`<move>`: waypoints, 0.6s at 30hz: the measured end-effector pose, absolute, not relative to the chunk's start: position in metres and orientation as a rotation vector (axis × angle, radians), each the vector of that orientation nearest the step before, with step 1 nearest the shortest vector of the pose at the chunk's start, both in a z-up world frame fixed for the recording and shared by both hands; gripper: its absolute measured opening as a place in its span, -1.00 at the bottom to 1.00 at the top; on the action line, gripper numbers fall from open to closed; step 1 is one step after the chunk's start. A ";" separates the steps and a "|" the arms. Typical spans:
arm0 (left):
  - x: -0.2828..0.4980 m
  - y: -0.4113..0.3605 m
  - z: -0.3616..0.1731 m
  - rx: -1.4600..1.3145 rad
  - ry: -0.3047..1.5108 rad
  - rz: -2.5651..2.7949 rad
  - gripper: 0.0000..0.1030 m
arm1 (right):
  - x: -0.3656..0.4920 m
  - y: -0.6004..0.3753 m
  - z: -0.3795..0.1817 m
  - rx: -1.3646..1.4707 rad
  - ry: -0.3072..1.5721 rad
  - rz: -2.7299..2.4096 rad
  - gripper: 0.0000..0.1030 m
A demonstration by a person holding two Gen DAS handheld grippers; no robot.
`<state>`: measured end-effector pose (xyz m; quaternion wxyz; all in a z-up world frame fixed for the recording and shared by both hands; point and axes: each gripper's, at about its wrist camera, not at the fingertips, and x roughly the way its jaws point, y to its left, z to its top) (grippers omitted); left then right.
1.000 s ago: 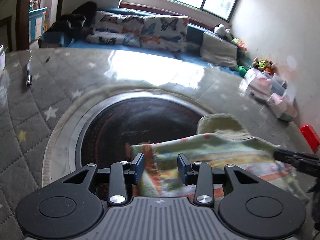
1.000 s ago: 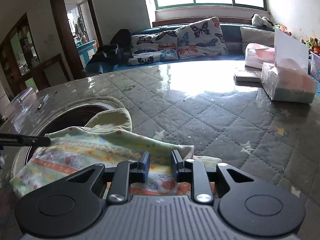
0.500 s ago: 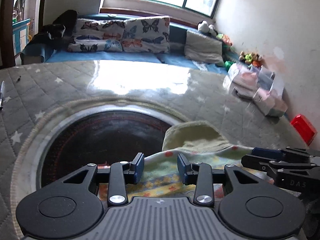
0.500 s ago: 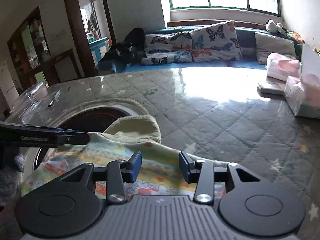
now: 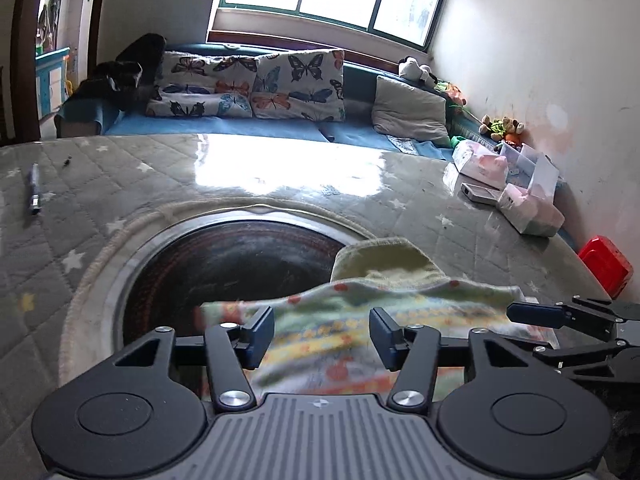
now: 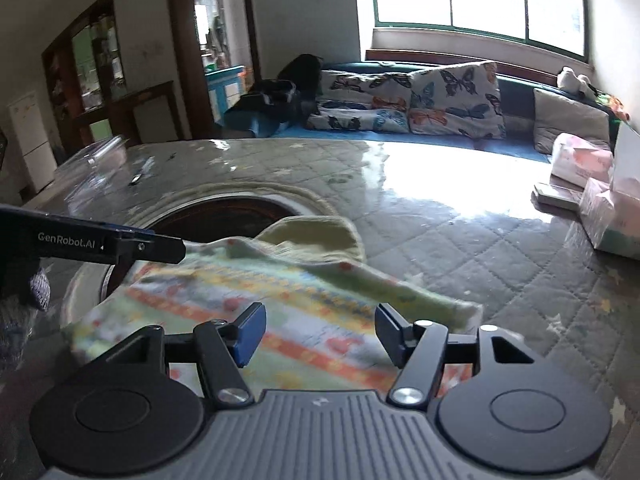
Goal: Fold clothes
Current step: 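Open both grippers wide above the folded green shirt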
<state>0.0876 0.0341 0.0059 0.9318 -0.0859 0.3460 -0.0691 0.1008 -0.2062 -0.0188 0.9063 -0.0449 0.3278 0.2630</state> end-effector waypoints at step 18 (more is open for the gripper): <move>-0.003 0.037 0.010 -0.148 0.640 -0.117 1.00 | 0.034 -0.201 -0.022 -0.075 0.665 0.590 0.91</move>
